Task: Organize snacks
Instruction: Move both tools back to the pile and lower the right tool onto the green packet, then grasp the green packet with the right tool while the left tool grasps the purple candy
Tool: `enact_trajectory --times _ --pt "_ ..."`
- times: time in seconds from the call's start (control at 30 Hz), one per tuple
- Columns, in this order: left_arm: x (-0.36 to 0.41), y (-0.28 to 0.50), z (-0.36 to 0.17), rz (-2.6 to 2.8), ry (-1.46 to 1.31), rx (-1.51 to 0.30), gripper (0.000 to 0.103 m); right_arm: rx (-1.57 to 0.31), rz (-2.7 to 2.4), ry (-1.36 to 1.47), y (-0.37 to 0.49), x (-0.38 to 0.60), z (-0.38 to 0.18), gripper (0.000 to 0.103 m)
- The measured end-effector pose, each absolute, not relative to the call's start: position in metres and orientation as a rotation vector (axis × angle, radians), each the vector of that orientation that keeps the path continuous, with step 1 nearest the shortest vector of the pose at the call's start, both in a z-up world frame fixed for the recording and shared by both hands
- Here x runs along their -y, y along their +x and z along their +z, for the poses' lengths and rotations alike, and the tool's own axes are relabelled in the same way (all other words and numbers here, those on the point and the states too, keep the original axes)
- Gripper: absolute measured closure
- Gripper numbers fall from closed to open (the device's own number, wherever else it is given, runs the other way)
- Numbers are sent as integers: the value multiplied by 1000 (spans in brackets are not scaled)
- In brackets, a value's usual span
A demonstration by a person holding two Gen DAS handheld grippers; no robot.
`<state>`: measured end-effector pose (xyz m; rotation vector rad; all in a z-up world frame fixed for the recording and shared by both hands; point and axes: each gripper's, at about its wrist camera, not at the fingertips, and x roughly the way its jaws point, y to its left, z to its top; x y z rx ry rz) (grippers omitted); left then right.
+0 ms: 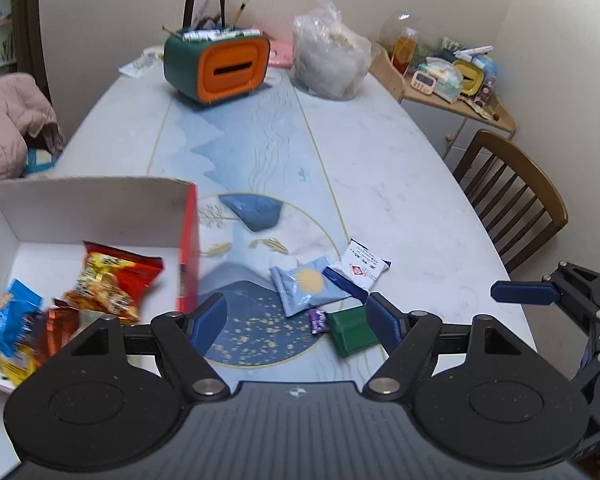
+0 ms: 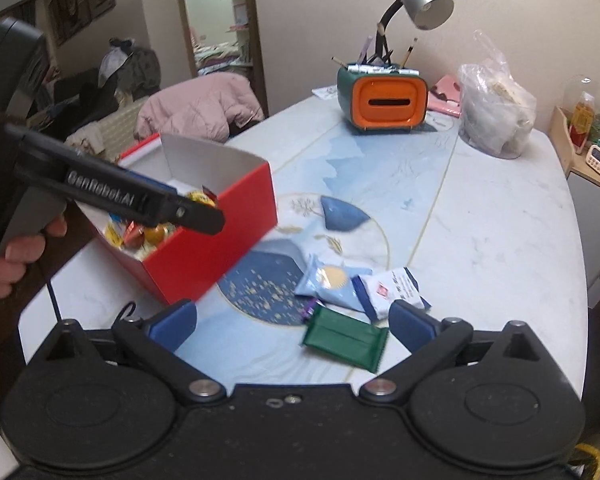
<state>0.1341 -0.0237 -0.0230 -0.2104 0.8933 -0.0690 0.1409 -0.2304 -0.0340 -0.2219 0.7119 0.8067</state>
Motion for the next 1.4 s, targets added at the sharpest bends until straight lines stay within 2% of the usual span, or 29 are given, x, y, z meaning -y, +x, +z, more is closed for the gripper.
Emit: enact_trajectory --times 0.2,0.4,0.93,1.03,1.4 --pt "43 161 -43 -29 -249 -951 27 -748 894 -316 159 239 -57 1" --pt "49 179 -61 21 -291 -994 27 -767 985 -422 183 230 -85 5" --pt "44 191 -80 75 -351 -1046 27 -795 1210 -746 231 179 -145 34" --pt "45 193 -82 74 -344 -1055 27 -780 1233 -791 233 174 -151 36" --pt "51 201 -92 73 -329 -1083 27 -838 1275 -753 240 182 -154 57"
